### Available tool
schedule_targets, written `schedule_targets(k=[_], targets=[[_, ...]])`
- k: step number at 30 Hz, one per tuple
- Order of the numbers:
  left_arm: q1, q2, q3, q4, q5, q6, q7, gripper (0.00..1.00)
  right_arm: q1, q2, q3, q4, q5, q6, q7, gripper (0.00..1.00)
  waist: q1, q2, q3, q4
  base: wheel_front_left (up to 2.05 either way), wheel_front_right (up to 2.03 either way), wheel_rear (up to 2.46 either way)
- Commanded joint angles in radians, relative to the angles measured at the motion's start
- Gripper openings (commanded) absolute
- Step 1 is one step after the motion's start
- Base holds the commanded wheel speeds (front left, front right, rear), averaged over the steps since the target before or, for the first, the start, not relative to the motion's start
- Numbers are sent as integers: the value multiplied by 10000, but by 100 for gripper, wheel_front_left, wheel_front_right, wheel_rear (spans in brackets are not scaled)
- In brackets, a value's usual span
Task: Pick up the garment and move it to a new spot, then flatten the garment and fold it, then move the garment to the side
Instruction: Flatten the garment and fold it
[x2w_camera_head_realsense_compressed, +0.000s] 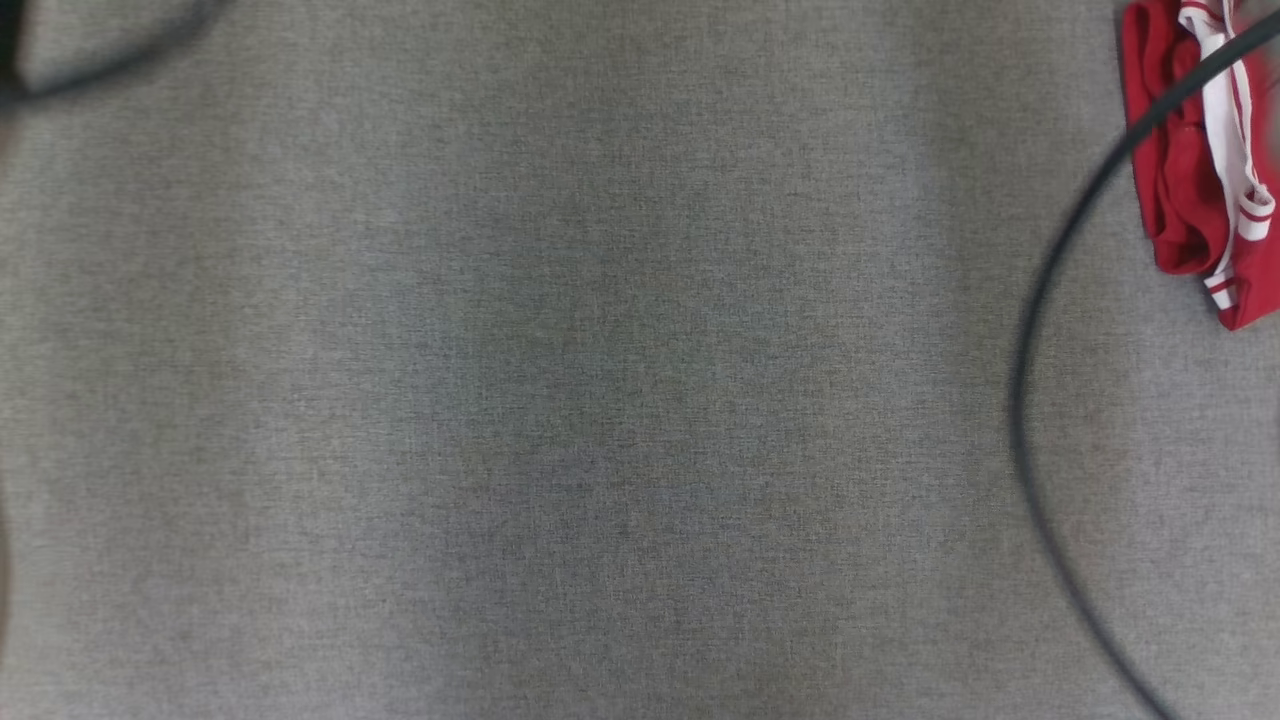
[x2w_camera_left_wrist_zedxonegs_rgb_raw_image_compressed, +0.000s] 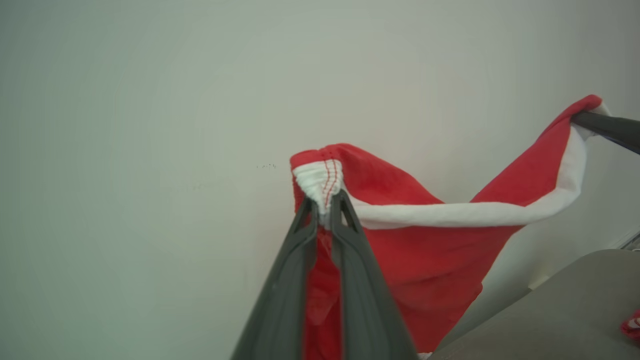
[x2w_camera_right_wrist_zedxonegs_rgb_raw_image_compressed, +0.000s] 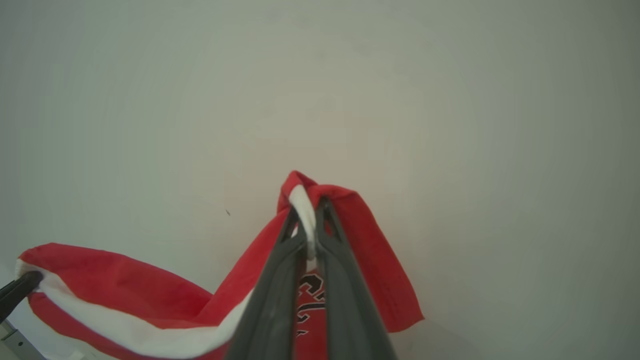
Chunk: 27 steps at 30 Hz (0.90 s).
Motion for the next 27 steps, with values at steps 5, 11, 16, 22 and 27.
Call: schedule_targets(k=[5,11,16,22,27], targets=[[1671,292,-11,-311,-587,12,-401,0,1521,-278,1100,-648,811,1,-554,0,-3,-3,-380,-37,0,0,0],[4331,699,569,-1737,-932,378,-509,0,3766,-824,2289,-1879,1700,1,-947,0,-3,-3,-1097,-158,0,0,0],[6601,860,1100,-3428,-1130,940,-512,0,5463,-1269,2720,-2720,2211,1,-1032,0,-3,-3,-1655,-121,0,0,0],[9609,1020,1617,-5896,-1339,1894,-512,0,7759,-1675,2734,-3707,2620,1,-1121,0,-3,-3,-2364,-115,0,0,0],[11788,976,1700,-7373,-1381,2597,-514,0,9578,-1958,2536,-4543,2720,1,-1123,0,-3,-3,-2843,-113,0,0,0]])
